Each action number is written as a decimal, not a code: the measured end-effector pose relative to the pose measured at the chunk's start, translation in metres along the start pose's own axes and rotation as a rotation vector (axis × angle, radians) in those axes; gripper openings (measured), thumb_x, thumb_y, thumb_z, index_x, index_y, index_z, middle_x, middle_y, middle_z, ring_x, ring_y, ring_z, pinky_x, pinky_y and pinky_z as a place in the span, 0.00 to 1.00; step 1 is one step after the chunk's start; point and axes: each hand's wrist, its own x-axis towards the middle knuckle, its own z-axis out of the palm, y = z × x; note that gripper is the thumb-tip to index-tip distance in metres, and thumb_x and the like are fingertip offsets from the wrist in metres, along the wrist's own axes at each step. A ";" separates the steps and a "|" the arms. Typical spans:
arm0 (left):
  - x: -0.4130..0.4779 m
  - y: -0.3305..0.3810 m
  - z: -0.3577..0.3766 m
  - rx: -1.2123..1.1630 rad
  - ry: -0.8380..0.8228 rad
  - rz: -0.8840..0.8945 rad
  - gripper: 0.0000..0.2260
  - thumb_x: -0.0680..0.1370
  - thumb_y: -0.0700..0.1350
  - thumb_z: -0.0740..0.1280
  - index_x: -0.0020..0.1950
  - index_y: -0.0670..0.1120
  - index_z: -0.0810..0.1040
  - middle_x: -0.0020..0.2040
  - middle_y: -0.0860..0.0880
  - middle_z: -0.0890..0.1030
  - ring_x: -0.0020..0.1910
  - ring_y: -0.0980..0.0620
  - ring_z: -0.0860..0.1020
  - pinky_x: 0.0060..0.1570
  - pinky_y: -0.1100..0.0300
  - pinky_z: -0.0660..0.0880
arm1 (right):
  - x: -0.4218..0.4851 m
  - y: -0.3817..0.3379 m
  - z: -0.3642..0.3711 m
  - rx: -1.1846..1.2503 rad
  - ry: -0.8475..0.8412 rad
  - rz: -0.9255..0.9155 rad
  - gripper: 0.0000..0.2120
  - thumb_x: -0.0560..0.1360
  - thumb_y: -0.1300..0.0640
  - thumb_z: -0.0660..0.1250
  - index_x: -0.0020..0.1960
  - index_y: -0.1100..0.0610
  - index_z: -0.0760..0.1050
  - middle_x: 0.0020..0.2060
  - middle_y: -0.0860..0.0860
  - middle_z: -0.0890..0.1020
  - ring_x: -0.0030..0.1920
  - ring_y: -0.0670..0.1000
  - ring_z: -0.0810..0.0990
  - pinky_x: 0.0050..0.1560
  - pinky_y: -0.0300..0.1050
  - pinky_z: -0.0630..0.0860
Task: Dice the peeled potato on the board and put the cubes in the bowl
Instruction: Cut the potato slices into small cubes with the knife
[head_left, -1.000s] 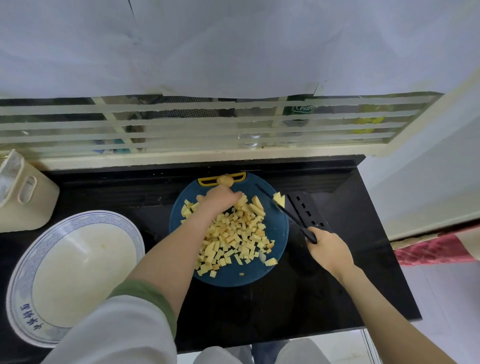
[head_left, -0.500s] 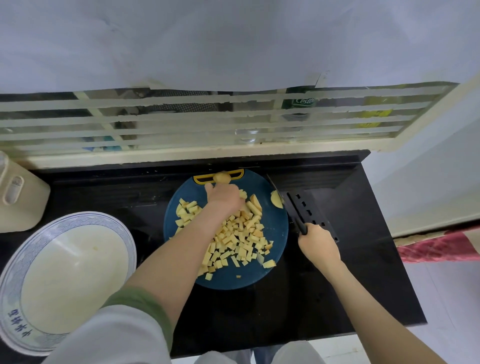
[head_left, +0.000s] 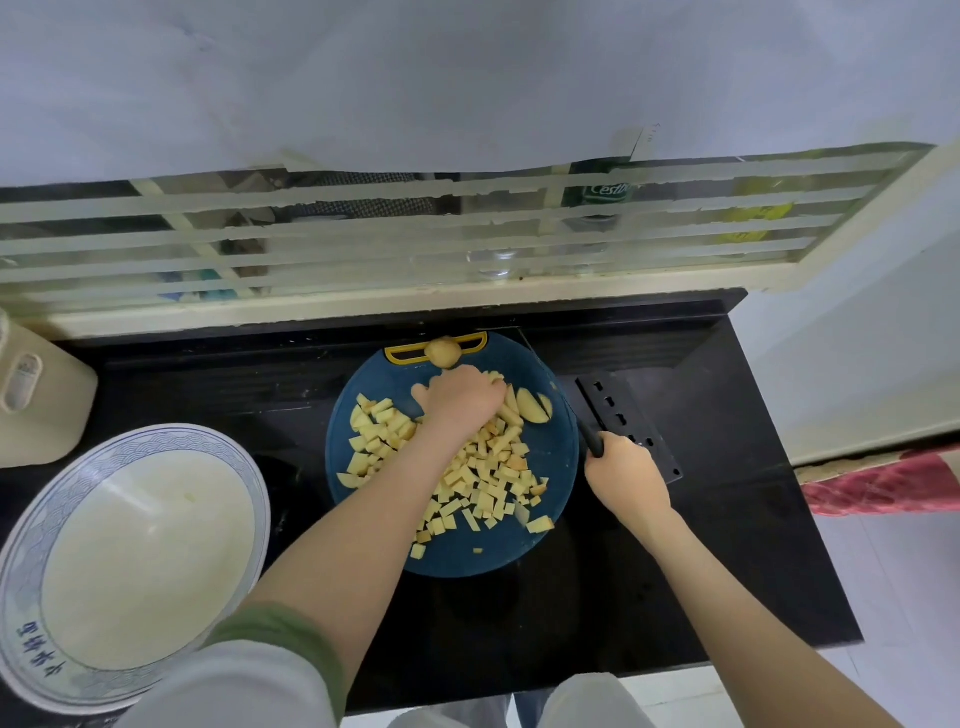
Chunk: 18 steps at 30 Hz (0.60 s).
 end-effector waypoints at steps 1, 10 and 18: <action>0.000 0.000 0.000 -0.009 0.001 -0.007 0.17 0.78 0.57 0.55 0.36 0.48 0.70 0.39 0.50 0.77 0.48 0.47 0.74 0.52 0.50 0.59 | 0.001 0.002 -0.001 -0.011 -0.006 0.016 0.07 0.78 0.60 0.58 0.43 0.53 0.71 0.36 0.52 0.78 0.39 0.55 0.79 0.38 0.47 0.76; -0.001 0.023 0.005 -0.008 0.011 0.044 0.16 0.79 0.54 0.55 0.35 0.48 0.68 0.35 0.51 0.73 0.41 0.49 0.71 0.52 0.50 0.60 | -0.001 0.006 0.014 0.148 -0.113 0.056 0.06 0.80 0.58 0.59 0.48 0.54 0.75 0.37 0.52 0.78 0.34 0.49 0.76 0.32 0.41 0.71; 0.003 0.037 0.010 -0.117 -0.022 0.174 0.17 0.79 0.58 0.57 0.37 0.48 0.71 0.38 0.50 0.76 0.48 0.47 0.74 0.53 0.48 0.59 | -0.003 0.012 0.009 0.330 -0.137 0.130 0.09 0.79 0.59 0.60 0.39 0.53 0.71 0.30 0.51 0.73 0.26 0.49 0.69 0.26 0.42 0.66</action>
